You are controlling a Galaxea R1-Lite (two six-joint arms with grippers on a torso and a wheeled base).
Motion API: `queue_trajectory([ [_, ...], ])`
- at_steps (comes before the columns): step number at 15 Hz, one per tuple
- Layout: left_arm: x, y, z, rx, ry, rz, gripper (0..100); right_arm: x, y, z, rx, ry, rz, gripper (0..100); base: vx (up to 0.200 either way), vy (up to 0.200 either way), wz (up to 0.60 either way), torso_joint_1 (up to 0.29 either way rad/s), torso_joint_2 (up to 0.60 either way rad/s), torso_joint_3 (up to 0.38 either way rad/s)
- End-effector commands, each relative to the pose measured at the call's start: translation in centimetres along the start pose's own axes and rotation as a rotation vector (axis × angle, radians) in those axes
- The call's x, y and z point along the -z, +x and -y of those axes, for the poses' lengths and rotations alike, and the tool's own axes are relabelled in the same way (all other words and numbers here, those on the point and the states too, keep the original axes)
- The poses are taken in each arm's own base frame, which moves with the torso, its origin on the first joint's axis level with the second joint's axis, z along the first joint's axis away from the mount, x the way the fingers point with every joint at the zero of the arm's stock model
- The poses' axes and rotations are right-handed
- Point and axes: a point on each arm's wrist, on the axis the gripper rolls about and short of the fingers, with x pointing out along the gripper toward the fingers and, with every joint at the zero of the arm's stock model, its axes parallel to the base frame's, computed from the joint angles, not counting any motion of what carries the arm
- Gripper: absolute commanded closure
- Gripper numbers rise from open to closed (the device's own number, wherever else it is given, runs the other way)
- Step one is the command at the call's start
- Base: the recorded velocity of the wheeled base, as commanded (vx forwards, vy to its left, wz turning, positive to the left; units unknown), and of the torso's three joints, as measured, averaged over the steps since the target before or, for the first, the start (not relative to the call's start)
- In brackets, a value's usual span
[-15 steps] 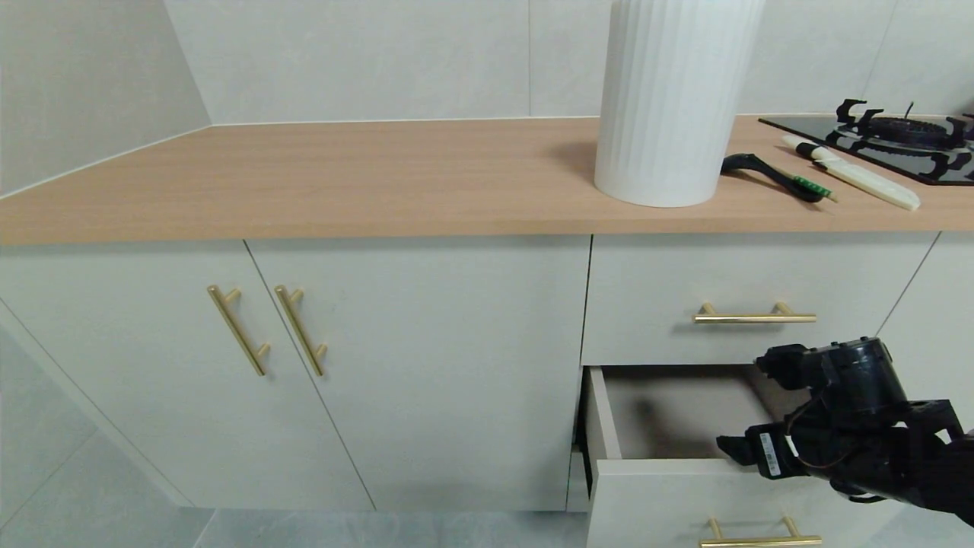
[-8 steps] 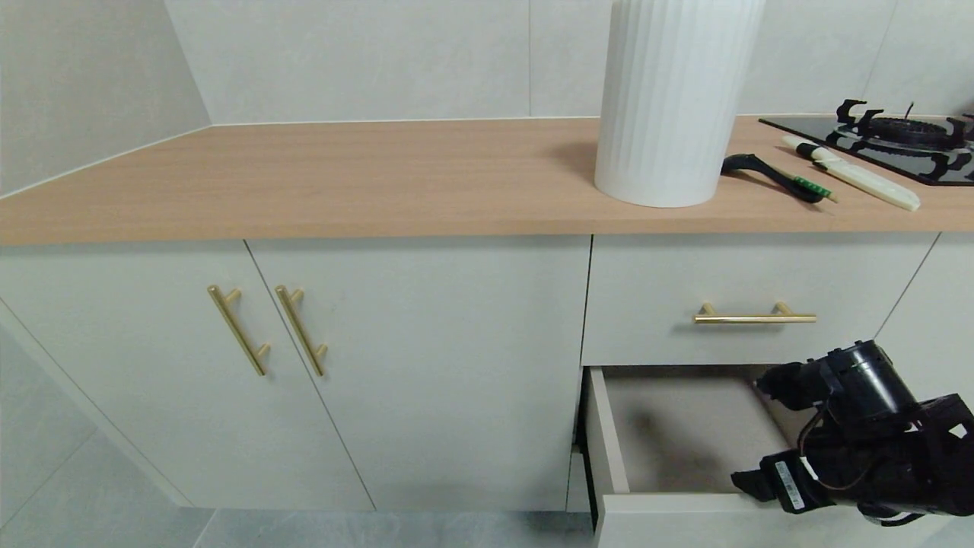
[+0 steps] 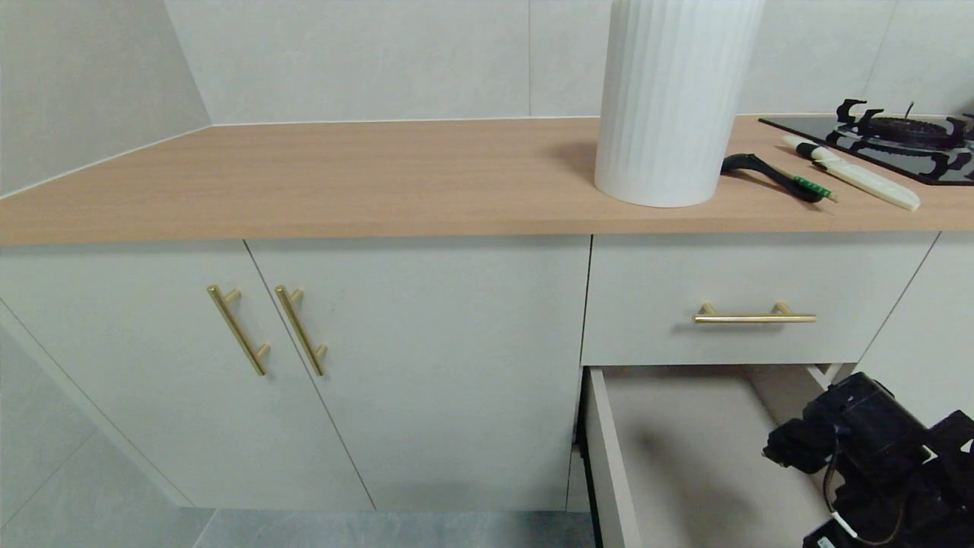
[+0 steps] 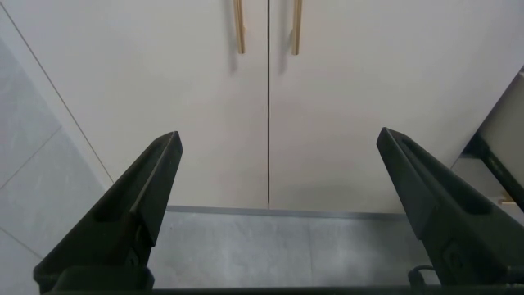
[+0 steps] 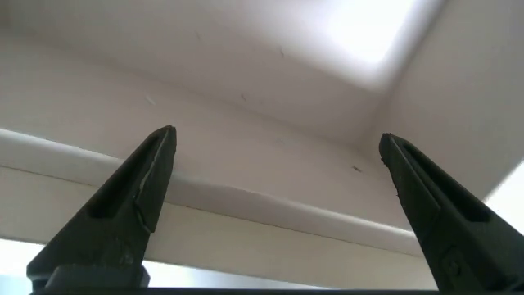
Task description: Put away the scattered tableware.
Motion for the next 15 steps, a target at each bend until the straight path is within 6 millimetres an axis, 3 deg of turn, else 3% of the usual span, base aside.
queue_trajectory([
  [1, 0.0, 0.0, 0.0, -0.001, -0.001, -0.001, 0, -0.1, -0.8, -0.2, -0.022, -0.018, 0.024, 0, 0.000, 0.000, 0.00, 0.000, 0.00, 0.000],
  [5, 0.0, 0.0, 0.0, -0.001, -0.001, -0.001, 0, -1.1, -1.7, 0.0, -0.017, 0.031, 0.093, 0, 0.000, 0.000, 0.00, 0.000, 0.00, 0.000],
  [7, 0.0, 0.0, 0.0, -0.001, -0.001, -0.001, 0, -2.1, -3.5, 0.4, -0.030, 0.169, 0.199, 0, 0.000, 0.000, 0.00, 0.000, 0.00, 0.000],
  [8, 0.0, 0.0, 0.0, -0.001, -0.001, -0.001, 0, -2.2, -5.7, 0.8, -0.044, 0.236, 0.297, 0, 0.000, 0.000, 0.00, 0.000, 0.00, 0.000],
  [10, 0.0, 0.0, 0.0, -0.001, -0.001, -0.001, 0, -1.0, -8.4, 1.2, -0.097, 0.246, 0.417, 0, 0.000, 0.000, 0.00, 0.000, 0.00, 0.000],
  [12, 0.0, 0.0, 0.0, -0.001, -0.001, -0.001, 0, -0.4, -10.0, 1.4, -0.106, 0.254, 0.499, 0, 0.000, 0.000, 0.00, 0.000, 0.00, 0.000],
  [15, 0.0, 0.0, 0.0, -0.001, -0.001, -0.001, 0, -0.1, -11.0, 2.1, -0.088, 0.282, 0.581, 0, 0.000, 0.000, 0.00, 0.000, 0.00, 0.000],
])
